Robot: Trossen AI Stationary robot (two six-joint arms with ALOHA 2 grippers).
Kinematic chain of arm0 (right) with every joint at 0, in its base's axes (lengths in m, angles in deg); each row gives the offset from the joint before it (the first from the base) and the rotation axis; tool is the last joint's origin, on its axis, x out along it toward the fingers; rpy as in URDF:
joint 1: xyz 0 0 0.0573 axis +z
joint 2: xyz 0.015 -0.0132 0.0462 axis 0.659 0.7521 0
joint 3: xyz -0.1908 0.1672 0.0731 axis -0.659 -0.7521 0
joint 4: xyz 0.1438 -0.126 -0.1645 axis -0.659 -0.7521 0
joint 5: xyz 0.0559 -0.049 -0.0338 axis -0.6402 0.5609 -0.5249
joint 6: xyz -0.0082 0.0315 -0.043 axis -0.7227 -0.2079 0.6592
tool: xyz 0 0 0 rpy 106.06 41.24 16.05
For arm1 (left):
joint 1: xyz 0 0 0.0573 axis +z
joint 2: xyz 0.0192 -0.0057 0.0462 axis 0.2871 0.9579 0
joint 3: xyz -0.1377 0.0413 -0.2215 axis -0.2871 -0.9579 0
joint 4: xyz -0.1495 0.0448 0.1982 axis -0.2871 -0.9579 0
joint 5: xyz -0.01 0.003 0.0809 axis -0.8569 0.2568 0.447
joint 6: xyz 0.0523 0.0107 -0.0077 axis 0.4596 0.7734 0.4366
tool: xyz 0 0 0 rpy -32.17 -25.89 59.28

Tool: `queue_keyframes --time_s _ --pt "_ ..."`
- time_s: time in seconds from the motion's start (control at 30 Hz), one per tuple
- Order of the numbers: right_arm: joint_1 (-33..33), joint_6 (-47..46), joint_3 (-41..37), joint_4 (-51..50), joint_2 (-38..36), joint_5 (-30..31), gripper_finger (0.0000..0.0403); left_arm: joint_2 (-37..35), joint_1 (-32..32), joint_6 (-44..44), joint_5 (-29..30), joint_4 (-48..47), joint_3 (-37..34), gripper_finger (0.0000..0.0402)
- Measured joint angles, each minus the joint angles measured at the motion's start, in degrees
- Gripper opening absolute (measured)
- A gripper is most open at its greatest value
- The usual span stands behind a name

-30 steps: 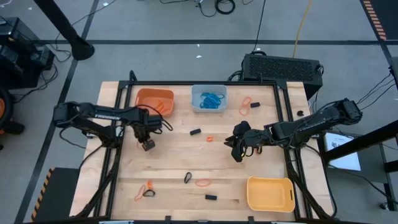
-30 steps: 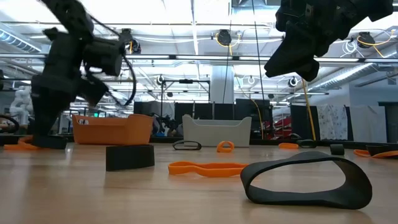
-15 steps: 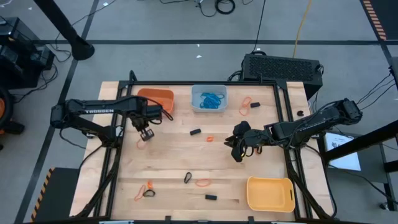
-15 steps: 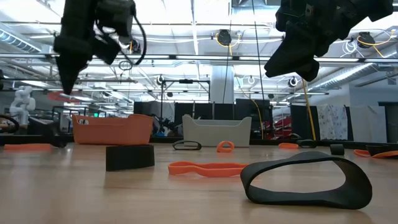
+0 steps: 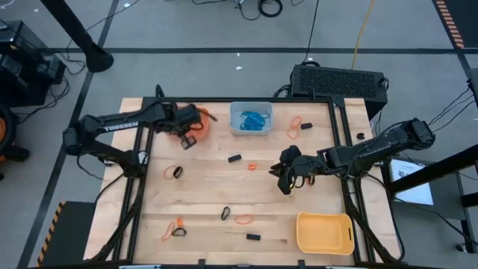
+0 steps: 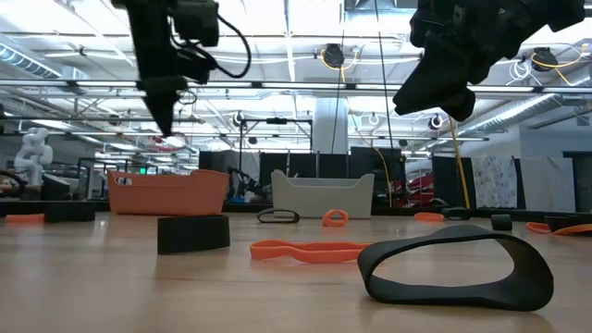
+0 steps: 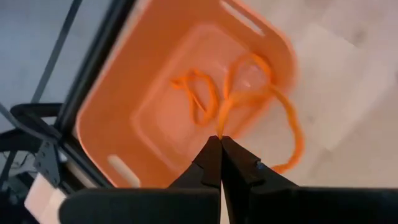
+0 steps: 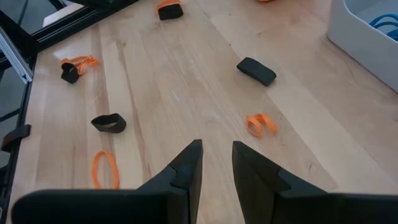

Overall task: Sort rubber bands into baskets
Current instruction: Put the orange rubberband into the orange bin

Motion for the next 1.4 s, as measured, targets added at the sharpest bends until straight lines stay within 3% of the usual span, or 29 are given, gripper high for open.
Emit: queue_keyframes --time_s 0.33,0.77,1.0,1.1,1.23,1.4 --pt "0.0 -0.31 0.0 -0.01 0.0 -0.02 0.008 7.48 10.72 4.89 -1.56 2.95 -0.02 0.0006" --pt "0.0 0.64 0.0 -0.07 0.0 -0.04 0.008 8.92 10.98 8.69 -1.87 1.23 -0.02 0.012" --pt "0.0 0.29 0.0 -0.05 0.0 -0.07 0.008 8.91 10.8 8.28 -2.4 -3.7 -0.02 0.0136" --pt "0.02 0.27 0.0 -0.05 0.0 -0.07 0.008 8.62 10.5 8.28 -9.23 -6.84 -0.02 0.0137" --pt "0.02 0.27 0.0 -0.05 0.0 -0.07 0.008 6.73 8.38 6.3 -24.3 -12.1 -0.02 0.0137" --pt "0.16 -0.15 0.0 -0.12 0.0 -0.08 0.008 3.21 -0.19 0.01 -35.55 -16.92 -0.02 0.0137"
